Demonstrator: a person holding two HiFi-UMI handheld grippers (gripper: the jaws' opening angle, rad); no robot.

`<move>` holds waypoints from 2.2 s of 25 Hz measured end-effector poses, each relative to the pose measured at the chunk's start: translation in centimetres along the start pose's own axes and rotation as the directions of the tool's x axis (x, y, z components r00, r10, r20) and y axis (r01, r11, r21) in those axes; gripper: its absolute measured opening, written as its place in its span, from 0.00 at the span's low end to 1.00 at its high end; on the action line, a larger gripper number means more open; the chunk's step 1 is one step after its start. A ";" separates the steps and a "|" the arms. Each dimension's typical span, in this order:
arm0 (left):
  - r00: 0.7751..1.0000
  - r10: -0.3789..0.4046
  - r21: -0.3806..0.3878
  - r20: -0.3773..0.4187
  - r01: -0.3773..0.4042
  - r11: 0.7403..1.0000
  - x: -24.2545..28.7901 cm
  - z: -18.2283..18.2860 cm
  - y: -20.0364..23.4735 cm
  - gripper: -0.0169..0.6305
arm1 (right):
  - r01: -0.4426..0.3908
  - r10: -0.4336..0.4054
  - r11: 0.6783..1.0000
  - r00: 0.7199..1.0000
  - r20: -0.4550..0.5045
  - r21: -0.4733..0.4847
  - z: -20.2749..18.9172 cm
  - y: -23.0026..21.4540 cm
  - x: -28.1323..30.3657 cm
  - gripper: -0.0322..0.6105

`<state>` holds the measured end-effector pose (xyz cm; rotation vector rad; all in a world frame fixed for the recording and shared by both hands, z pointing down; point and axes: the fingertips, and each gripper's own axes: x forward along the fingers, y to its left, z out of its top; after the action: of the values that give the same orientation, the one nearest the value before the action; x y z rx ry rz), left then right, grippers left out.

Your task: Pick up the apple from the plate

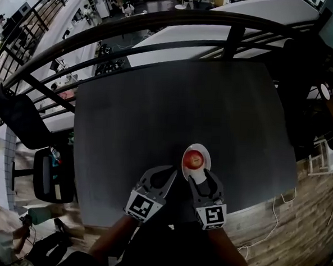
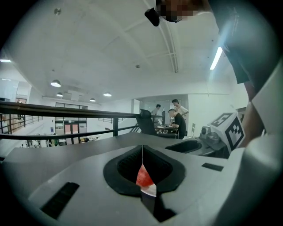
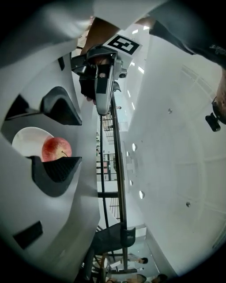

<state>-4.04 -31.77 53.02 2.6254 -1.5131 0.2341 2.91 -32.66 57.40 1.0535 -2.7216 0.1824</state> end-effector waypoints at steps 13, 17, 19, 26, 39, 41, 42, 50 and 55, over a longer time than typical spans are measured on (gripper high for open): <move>0.994 0.076 0.008 -0.082 -0.076 0.997 1.6 -3.1 2.2 0.07 | -0.034 0.033 0.999 0.987 -0.159 -0.004 -5.4 -1.7 4.4 0.59; 0.989 0.100 -0.041 -0.107 -0.105 0.994 1.7 -5.3 3.1 0.07 | -0.032 0.029 0.999 0.980 -0.195 -0.013 -6.6 -1.9 5.6 0.64; 0.984 0.121 -0.063 -0.131 -0.130 0.990 1.7 -6.5 3.7 0.07 | -0.026 0.025 1.000 0.978 -0.206 -0.004 -7.0 -2.1 6.2 0.65; 0.977 0.138 -0.088 -0.162 -0.154 0.984 1.3 -7.9 3.3 0.07 | -0.075 0.063 0.997 0.962 -0.266 -0.036 -8.0 -2.3 7.8 0.65; 0.973 0.174 -0.086 -0.152 -0.189 0.978 0.0 -7.5 4.4 0.07 | -0.104 0.079 0.993 0.946 -0.314 -0.064 -8.4 -2.2 8.4 0.65; 0.974 0.173 -0.086 -0.148 -0.187 0.979 -0.1 -7.2 4.2 0.07 | -0.102 0.078 0.993 0.947 -0.312 -0.061 -8.2 -2.4 8.1 0.65; 0.974 0.171 -0.086 -0.146 -0.185 0.979 -0.1 -7.0 4.1 0.07 | -0.101 0.078 0.993 0.948 -0.308 -0.062 -8.0 -2.5 7.9 0.65; 0.980 0.155 -0.072 -0.126 -0.165 0.984 -0.8 -5.7 3.4 0.07 | -0.083 0.065 0.995 0.961 -0.268 -0.059 -5.2 -2.8 6.2 0.65; 0.984 0.153 -0.080 -0.088 -0.160 0.984 -1.7 -3.9 2.7 0.07 | -0.087 0.068 0.993 0.971 -0.227 -0.076 -2.6 -2.3 4.6 0.65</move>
<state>-7.51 -31.07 56.59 2.4027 -1.6641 0.2773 1.57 -36.86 61.13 0.8482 -2.5438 0.1839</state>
